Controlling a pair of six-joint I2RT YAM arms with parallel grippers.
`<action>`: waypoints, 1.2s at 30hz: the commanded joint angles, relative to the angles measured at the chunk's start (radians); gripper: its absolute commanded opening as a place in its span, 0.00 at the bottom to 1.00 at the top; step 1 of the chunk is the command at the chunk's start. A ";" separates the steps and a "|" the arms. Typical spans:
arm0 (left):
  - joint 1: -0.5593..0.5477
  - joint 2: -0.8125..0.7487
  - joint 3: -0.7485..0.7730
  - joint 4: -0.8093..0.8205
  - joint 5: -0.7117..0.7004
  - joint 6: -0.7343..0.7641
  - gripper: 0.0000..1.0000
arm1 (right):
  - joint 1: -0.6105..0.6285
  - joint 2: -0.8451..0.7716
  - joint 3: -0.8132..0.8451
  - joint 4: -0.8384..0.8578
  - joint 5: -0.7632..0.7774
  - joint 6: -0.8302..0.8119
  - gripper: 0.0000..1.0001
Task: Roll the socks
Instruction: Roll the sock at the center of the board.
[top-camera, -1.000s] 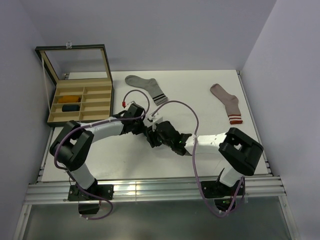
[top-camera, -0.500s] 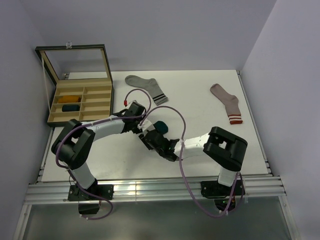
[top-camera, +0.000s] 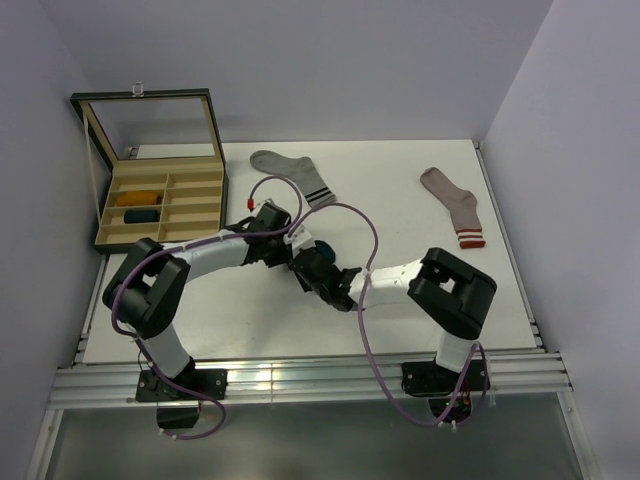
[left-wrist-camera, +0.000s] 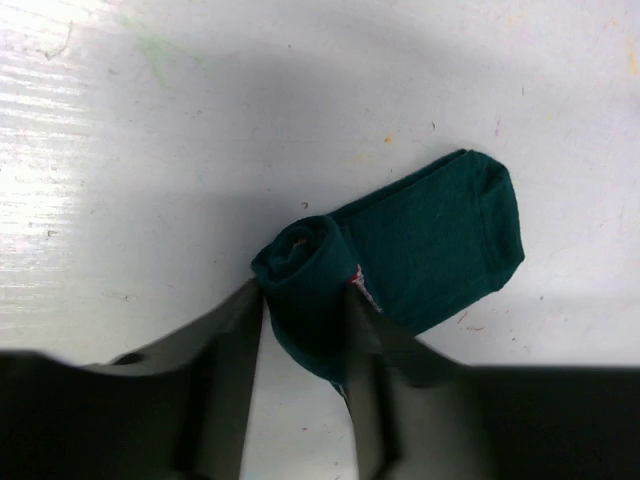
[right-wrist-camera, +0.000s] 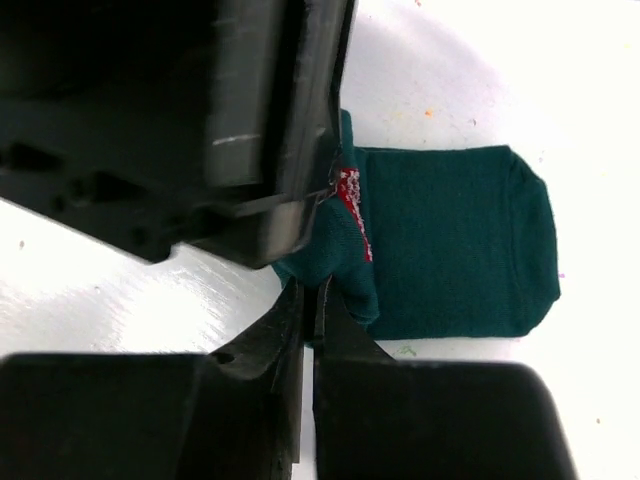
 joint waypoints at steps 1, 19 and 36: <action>0.006 -0.026 0.004 -0.026 0.002 0.001 0.45 | -0.062 -0.004 -0.030 -0.123 -0.128 0.065 0.00; 0.076 -0.245 -0.245 0.275 0.057 -0.154 0.90 | -0.417 0.053 -0.067 0.018 -0.988 0.319 0.00; 0.036 -0.155 -0.267 0.374 0.061 -0.158 0.83 | -0.555 0.259 -0.030 0.103 -1.219 0.562 0.00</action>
